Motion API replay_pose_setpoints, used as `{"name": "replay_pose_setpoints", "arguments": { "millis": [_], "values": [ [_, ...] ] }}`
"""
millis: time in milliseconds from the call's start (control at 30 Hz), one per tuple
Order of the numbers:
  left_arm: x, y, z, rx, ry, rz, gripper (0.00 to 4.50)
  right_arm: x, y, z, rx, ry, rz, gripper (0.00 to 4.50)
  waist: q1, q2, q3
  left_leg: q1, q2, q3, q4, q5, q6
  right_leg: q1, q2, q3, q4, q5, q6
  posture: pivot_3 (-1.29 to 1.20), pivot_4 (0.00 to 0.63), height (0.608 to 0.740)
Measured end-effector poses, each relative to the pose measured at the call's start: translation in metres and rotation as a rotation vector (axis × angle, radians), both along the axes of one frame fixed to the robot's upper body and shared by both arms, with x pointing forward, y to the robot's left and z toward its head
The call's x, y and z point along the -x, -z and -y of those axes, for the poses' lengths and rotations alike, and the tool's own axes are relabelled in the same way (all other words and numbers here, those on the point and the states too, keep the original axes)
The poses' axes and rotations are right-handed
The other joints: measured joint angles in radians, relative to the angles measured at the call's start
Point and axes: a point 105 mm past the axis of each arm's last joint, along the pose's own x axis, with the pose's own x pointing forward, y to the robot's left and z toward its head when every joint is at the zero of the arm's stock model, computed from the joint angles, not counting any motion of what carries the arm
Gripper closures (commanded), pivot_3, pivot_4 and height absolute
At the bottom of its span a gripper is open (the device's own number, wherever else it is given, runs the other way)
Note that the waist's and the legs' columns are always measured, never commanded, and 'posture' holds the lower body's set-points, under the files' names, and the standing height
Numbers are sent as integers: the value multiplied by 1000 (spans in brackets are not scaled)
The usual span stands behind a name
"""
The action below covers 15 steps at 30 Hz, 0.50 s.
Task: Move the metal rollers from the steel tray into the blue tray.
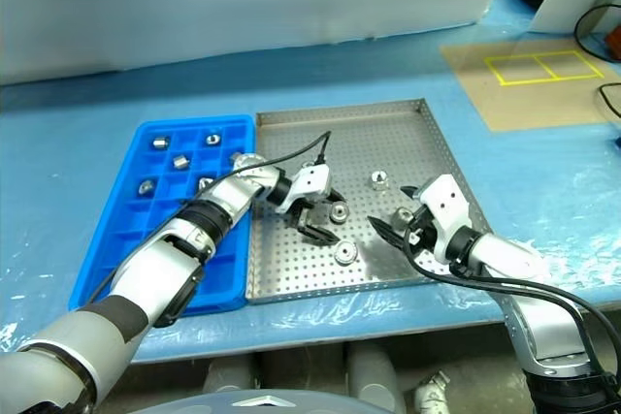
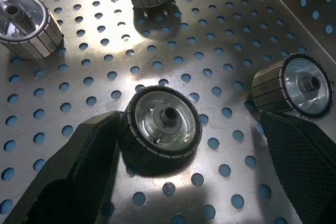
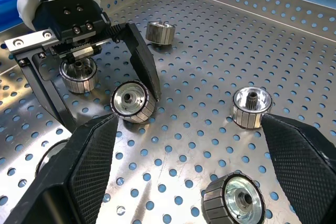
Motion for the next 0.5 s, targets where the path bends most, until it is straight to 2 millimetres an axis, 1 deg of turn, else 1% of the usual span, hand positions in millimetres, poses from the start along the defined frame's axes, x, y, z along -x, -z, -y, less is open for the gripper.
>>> {"name": "replay_pose_setpoints", "arguments": {
  "millis": [67, 167, 200, 333, 400, 500],
  "values": [
    [-1, 0, 0, 2, -8, 14, 20, 0, 0, 0, 0, 2, 0, 35, 0, 0, 0, 0, 0, 0, 0, -1, 2, 0, 0, 0, 0, 0, 0, -461, 150, 740],
    [-2, 0, 0, 7, -12, 29, 624, 1, 1, 0, 1, 5, -4, 0, 0, 0, 0, 0, 0, 0, 1, -2, 3, 0, 0, 0, 0, 0, 0, -456, 150, 740],
    [-2, 0, -1, 7, -10, 28, 901, 1, 1, 0, 1, 5, -3, 0, 0, 0, 0, 0, 0, 0, 1, -2, 3, 0, 0, 0, 0, 0, 0, -454, 150, 740],
    [-5, -2, -1, 30, -41, 27, 901, 1, 1, 0, 1, 4, -1, 0, 0, 0, 0, -1, 0, 0, 1, -2, 4, 0, 0, 0, -1, 0, 0, -445, 150, 740],
    [-3, -1, -1, 35, -30, 14, 1217, 1, 1, -1, 1, 2, 1, 0, 0, 0, 0, -1, 0, 0, 0, -2, 4, 0, 0, 0, -2, 0, 0, -442, 150, 740],
    [-4, -2, -1, 43, -46, 23, 1217, -1, -1, -3, 1, -9, 13, 0, 0, 0, 0, -1, 0, 0, 0, -3, 4, 0, 0, 0, -2, 0, 0, -436, 150, 740]
  ]
}}
